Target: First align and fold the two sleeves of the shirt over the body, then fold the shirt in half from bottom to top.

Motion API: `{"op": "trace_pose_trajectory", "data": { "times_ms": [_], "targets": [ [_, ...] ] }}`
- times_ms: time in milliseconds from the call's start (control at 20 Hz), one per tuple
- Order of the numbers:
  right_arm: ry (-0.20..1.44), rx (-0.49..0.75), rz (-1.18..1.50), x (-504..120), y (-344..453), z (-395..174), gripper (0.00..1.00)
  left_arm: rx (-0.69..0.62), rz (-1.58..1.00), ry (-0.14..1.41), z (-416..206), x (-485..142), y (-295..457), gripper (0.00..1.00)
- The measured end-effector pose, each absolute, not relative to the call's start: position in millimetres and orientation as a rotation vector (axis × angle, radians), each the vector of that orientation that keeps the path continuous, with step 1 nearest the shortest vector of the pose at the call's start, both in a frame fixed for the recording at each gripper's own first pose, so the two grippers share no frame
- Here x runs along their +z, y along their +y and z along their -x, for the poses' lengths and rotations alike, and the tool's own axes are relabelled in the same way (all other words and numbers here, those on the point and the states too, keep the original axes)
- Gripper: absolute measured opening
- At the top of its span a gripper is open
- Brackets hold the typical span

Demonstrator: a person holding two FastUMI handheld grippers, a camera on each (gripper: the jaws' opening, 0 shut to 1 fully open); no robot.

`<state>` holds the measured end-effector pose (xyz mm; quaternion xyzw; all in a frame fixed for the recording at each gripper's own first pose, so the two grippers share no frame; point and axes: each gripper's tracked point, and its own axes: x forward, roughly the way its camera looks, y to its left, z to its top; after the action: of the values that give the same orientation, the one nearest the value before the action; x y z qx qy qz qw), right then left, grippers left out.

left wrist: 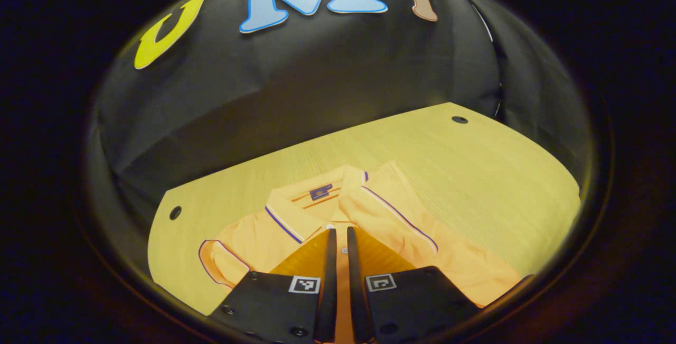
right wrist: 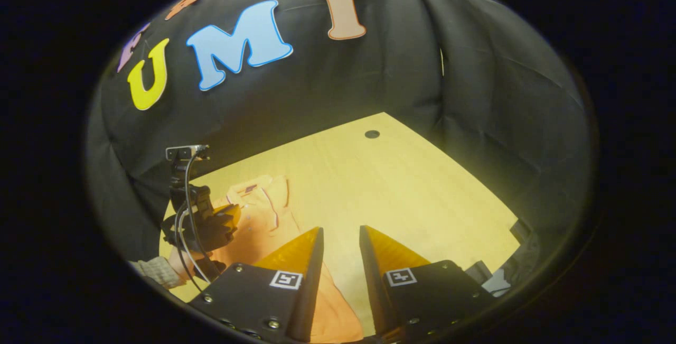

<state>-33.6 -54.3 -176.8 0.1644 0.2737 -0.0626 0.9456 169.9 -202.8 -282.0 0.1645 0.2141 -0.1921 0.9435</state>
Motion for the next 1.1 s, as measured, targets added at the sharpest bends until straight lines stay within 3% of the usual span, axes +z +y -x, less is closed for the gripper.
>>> {"op": "trace_pose_trajectory", "data": {
  "times_ms": [50,100,200,300,350,400,650,700,800,900,1000,1050,1100],
  "targets": [
    [0.563,-0.120,-0.334,-180,-51,32,0.43,-0.390,-0.337,0.433,-168,-278,-199,0.24],
    [0.567,-0.107,-0.330,-182,-47,30,0.43,-0.394,-0.333,0.429,-166,-273,-195,0.18],
    [0.578,-0.072,-0.312,-185,-36,25,0.43,-0.407,-0.311,0.423,-155,-259,-187,0.28],
    [0.592,-0.030,-0.287,-190,-23,22,0.43,-0.406,-0.286,0.426,-141,-247,-171,0.69],
    [0.602,-0.006,-0.274,-193,-17,21,0.43,-0.393,-0.272,0.424,-133,-242,-162,0.69],
    [0.613,0.018,-0.262,-197,-10,21,0.43,-0.383,-0.254,0.428,-123,-237,-152,0.75],
    [0.695,0.112,-0.210,-223,15,30,0.43,-0.295,-0.183,0.477,-67,-227,-100,0.82],
    [0.714,0.128,-0.208,-229,20,33,0.52,-0.276,-0.180,0.492,-57,-229,-91,0.83],
    [0.761,0.147,-0.197,-241,25,42,0.60,-0.250,-0.165,0.527,-32,-234,-77,0.83],
    [0.823,0.172,-0.193,-258,31,55,0.62,-0.219,-0.159,0.598,-5,-249,-63,0.89],
    [0.892,0.178,-0.189,-272,34,68,0.82,-0.198,-0.154,0.662,22,-266,-53,0.90],
    [0.921,0.180,-0.187,-280,35,75,0.82,-0.192,-0.154,0.689,34,-273,-50,0.87],
    [0.954,0.181,-0.181,-288,36,80,0.82,-0.187,-0.153,0.724,46,-282,-47,0.90]
  ]
}}
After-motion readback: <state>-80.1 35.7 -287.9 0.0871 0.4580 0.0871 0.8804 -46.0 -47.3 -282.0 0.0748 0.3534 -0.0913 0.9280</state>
